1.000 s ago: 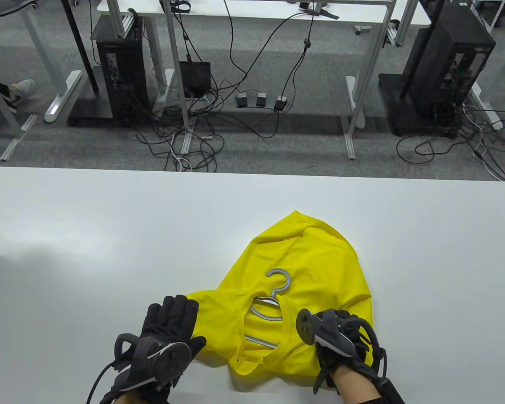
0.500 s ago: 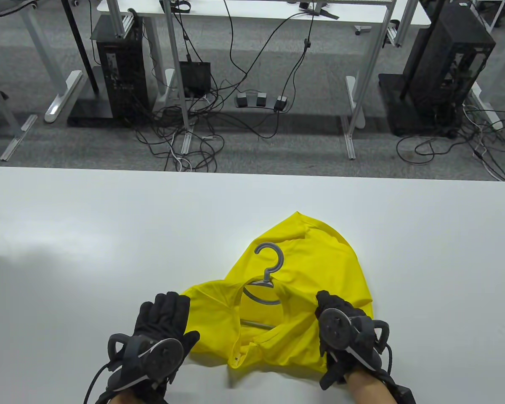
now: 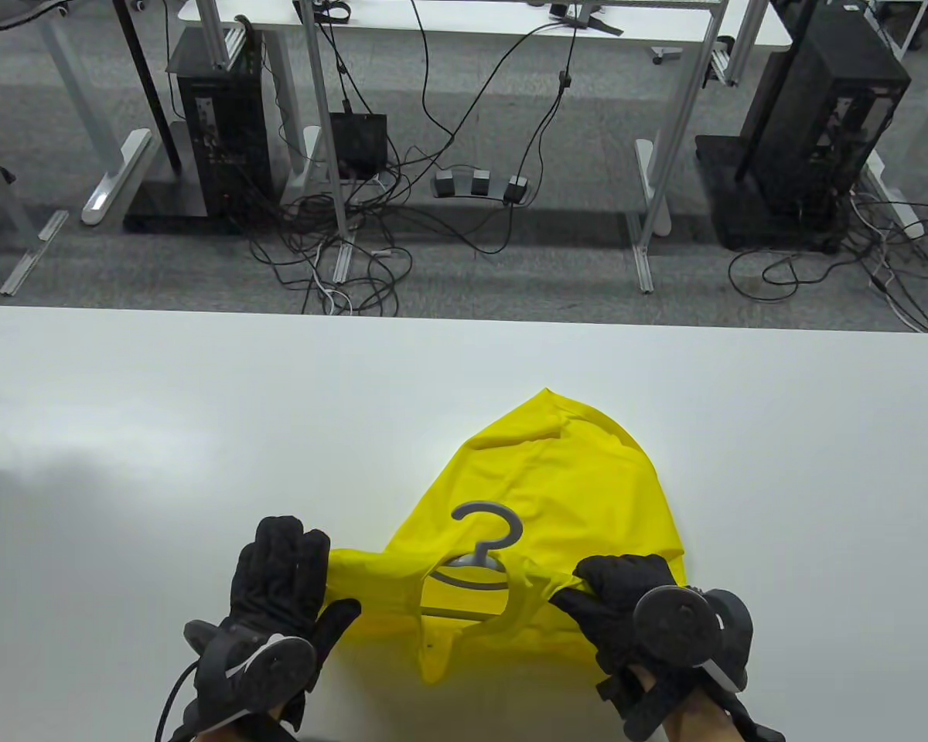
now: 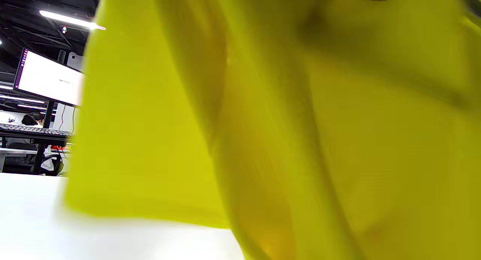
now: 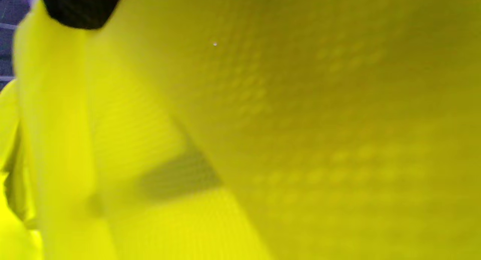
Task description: Remove t-shirt from gray hanger
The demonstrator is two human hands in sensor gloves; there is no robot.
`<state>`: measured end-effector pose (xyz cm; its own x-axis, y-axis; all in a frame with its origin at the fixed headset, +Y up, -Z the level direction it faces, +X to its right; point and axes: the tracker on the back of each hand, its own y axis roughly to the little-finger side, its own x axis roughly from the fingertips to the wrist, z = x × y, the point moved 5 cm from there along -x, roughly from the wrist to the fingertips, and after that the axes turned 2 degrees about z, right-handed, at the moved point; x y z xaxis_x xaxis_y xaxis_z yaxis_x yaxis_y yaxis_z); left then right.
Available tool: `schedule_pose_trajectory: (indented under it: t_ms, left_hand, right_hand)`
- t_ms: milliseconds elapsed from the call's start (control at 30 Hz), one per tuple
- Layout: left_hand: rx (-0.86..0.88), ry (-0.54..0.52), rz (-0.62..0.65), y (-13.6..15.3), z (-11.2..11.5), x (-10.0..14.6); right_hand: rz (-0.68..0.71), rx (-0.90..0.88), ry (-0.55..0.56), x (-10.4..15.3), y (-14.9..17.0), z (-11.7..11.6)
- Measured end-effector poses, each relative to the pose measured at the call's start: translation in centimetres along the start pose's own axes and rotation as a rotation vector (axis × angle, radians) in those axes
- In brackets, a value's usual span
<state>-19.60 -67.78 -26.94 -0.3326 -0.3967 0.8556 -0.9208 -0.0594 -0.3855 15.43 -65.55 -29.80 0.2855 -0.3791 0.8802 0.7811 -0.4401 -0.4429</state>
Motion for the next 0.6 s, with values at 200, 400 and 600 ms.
schedule_pose_trajectory:
  t_ms: [200, 400, 600]
  left_hand:
    - [-0.007, -0.088, 0.017, -0.1, -1.0, 0.1]
    - [0.044, -0.157, 0.067, -0.3, -2.2, 0.4]
    - [0.082, -0.196, 0.006, 0.9, -3.1, 0.5]
  right_hand:
    - [0.030, 0.035, -0.009, 0.1, -0.3, -0.2]
    - [0.035, 0.086, 0.026, 0.4, -0.4, -0.1]
    - [0.082, 0.134, 0.092, 0.7, -0.4, 1.0]
